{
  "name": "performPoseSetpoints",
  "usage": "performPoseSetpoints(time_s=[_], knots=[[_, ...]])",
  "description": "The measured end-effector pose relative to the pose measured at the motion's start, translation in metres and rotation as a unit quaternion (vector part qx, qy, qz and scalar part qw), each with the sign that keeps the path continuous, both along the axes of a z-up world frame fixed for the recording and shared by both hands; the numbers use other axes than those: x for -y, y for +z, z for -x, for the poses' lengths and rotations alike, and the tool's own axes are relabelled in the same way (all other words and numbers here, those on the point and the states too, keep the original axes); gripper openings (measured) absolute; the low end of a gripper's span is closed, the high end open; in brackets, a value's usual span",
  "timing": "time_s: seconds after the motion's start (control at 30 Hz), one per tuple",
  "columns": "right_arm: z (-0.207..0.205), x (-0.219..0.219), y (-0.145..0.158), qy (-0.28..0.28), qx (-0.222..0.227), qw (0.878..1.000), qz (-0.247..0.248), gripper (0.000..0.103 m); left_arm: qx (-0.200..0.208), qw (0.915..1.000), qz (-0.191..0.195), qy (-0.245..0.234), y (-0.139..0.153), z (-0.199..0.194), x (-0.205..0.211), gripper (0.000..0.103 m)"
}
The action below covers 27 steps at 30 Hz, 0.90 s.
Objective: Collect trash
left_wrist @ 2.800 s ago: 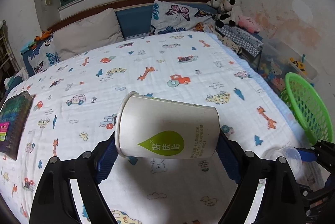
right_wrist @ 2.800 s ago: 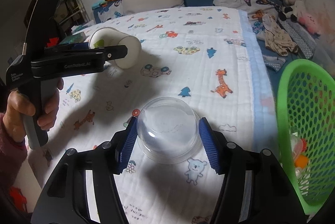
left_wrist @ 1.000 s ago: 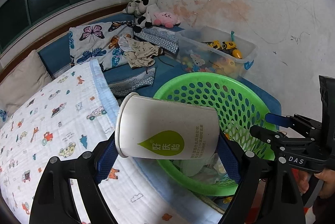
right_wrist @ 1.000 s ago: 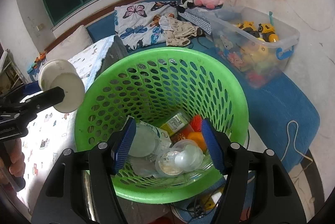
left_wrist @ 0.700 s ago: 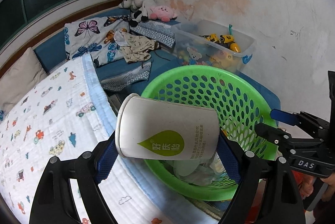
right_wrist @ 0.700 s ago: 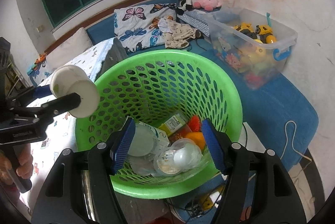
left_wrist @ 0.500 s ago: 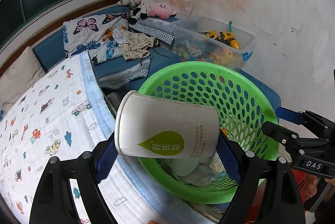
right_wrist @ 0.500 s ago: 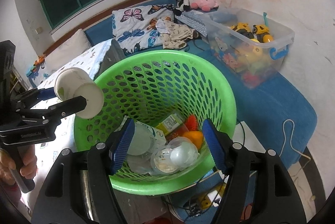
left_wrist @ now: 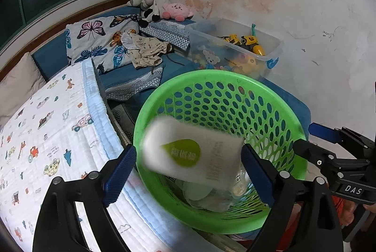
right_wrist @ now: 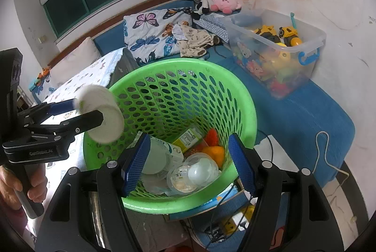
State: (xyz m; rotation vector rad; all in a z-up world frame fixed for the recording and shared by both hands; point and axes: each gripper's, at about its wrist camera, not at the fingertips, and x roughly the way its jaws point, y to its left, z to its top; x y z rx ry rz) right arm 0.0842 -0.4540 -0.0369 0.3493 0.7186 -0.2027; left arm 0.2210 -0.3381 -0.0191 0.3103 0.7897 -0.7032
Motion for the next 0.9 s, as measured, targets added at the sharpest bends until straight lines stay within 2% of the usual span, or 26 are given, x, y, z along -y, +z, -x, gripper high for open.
performPoseSetpoints(time_s=[0.37, 0.9], knots=[[0.001, -0.01, 0.004, 0.009, 0.002, 1.0, 0.001, 0.069, -0.001, 0.9999, 0.01, 0.007, 0.005, 0.004, -0.012, 0.088], [-0.003, -0.056, 0.015, 0.05, 0.012, 0.999, -0.003, 0.079, 0.007, 0.9979, 0.026, 0.06, 0.021, 0.016, -0.074, 0.093]])
